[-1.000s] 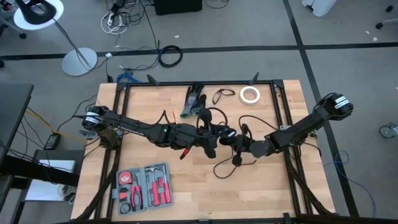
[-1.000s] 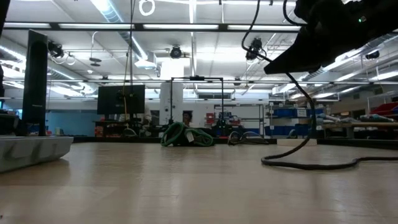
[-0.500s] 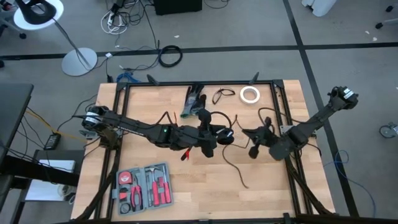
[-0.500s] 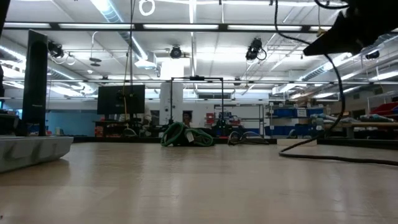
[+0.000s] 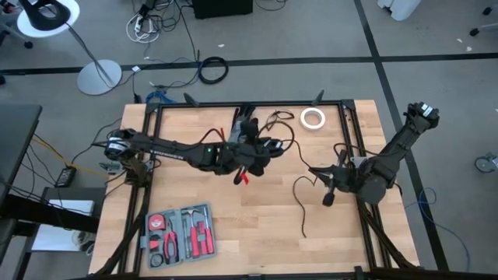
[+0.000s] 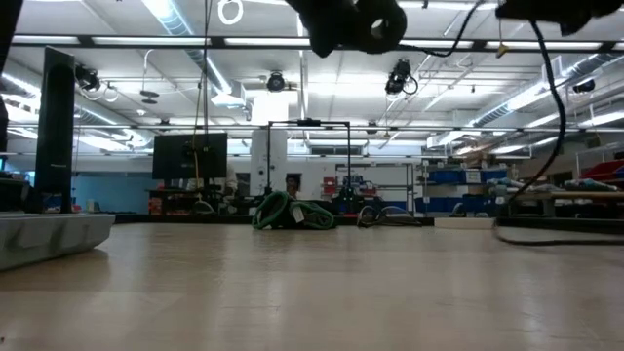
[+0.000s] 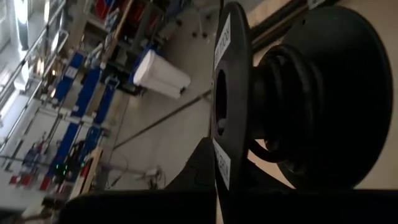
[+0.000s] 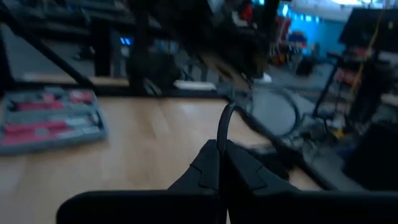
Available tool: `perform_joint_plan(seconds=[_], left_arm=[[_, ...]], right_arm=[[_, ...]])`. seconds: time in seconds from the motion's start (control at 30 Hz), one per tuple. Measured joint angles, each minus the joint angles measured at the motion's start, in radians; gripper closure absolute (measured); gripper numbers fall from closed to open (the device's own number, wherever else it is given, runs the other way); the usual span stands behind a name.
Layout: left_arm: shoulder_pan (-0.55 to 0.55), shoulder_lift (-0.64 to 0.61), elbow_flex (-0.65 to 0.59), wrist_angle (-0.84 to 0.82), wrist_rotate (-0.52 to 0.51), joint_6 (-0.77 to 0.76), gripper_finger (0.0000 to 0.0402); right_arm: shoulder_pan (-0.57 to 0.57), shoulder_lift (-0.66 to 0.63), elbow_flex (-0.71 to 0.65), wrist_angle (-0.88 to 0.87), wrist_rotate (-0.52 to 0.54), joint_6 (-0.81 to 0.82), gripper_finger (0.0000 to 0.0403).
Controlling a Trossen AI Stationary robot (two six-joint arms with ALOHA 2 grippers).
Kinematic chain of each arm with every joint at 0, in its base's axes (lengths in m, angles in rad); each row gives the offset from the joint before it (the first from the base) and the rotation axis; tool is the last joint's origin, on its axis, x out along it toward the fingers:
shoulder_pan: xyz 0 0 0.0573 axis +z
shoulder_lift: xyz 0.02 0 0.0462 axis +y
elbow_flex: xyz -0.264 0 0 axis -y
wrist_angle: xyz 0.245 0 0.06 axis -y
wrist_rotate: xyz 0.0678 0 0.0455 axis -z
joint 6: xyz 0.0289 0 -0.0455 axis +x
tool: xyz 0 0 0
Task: Coil cords
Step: Coil the black wire into a spool
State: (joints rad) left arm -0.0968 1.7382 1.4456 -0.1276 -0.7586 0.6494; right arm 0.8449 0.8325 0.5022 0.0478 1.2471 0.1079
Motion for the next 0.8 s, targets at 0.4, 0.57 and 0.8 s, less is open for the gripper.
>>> perform_joint_plan(seconds=[0.4,0.57,0.8], left_arm=[[0.058,0.004,0.0,-0.021,-0.014,0.02,0.0402],[0.078,0.004,0.001,-0.033,-0.029,0.032,0.0402],[0.087,0.004,0.002,-0.049,-0.026,0.052,0.0402]], right_arm=[[-0.01,0.114,0.005,0.652,-0.173,-0.524,0.0401],[-0.013,0.194,0.089,0.666,-0.183,-0.599,0.0401],[-0.013,0.285,0.226,0.637,-0.193,-0.678,0.0401]])
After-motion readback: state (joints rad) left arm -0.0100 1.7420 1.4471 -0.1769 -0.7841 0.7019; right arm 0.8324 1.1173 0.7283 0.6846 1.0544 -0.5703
